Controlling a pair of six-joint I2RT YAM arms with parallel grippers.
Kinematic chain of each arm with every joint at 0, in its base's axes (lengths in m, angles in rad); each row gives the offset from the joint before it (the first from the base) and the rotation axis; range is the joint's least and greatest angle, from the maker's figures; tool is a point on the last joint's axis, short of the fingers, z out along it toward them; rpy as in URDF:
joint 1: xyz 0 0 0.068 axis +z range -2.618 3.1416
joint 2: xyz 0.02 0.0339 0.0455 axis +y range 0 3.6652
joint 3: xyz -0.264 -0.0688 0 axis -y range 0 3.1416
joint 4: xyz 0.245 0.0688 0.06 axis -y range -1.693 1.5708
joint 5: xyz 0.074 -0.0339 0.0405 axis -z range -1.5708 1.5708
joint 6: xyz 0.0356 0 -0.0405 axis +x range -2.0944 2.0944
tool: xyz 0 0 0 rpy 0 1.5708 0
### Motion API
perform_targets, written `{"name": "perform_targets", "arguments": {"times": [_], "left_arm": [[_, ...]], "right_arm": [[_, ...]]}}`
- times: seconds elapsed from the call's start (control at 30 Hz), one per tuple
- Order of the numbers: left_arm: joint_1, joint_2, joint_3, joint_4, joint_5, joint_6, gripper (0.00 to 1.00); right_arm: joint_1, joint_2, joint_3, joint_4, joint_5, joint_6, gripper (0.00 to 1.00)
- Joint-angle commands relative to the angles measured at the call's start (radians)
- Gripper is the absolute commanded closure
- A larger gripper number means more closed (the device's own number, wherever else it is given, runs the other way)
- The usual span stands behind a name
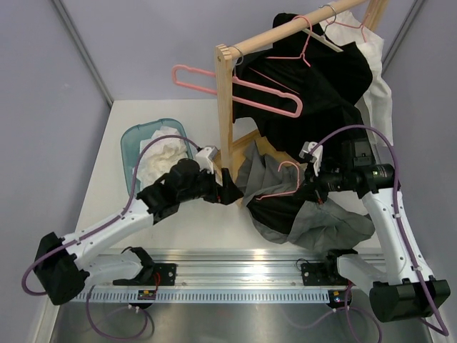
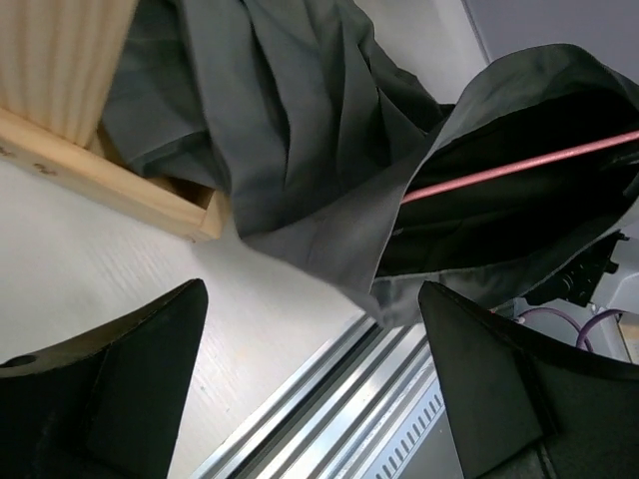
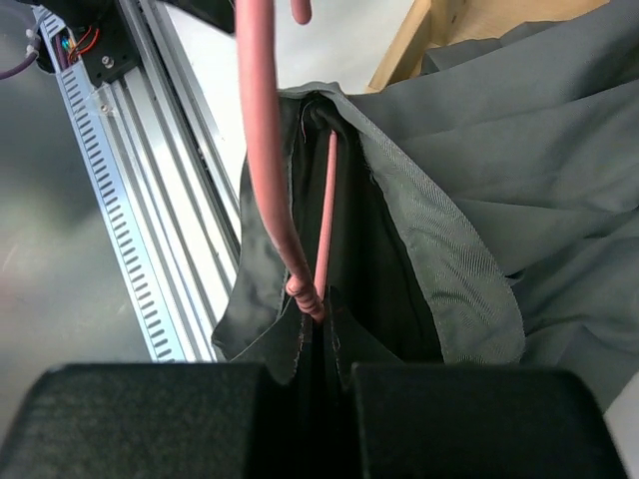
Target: Remove the skirt from the hanger
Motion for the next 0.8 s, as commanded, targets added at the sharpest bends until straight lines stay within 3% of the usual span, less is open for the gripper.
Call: {"name": "perform_targets", "arguments": {"times": [0.0,0.23,0.57,0.67,0.7,0.77], "left_arm": [[-0.081,0.093,0.124,-0.022,-0.165,0.016,0.11],[-0.178,0.264,0.275,-0.166,-0.347,0.037,0.21],[-0.202,0.311,0.283,-0.263,-0.407,0.086,0.38],[-0.202,0.321,0.272,-0.275,-0.432,0.092,0.61],[-0.204,0.324,0.261,-0.273,-0.447,0.094,0.75],[-0.202,0.331,0.251,-0.272,-0.456,0.095,0.8]], "right_arm": [[0.064,-0.022,-0.005,0.113,0.01,0.13,1.0],[0.106,-0.022,-0.011,0.173,0.03,0.196,1.0],[0.106,-0.028,-0.005,0.189,0.049,0.207,1.0],[0.106,-0.029,-0.004,0.176,0.053,0.198,1.0],[0.106,-0.032,-0.002,0.17,0.053,0.189,1.0],[0.106,-0.034,0.001,0.155,0.053,0.179,1.0]]}}
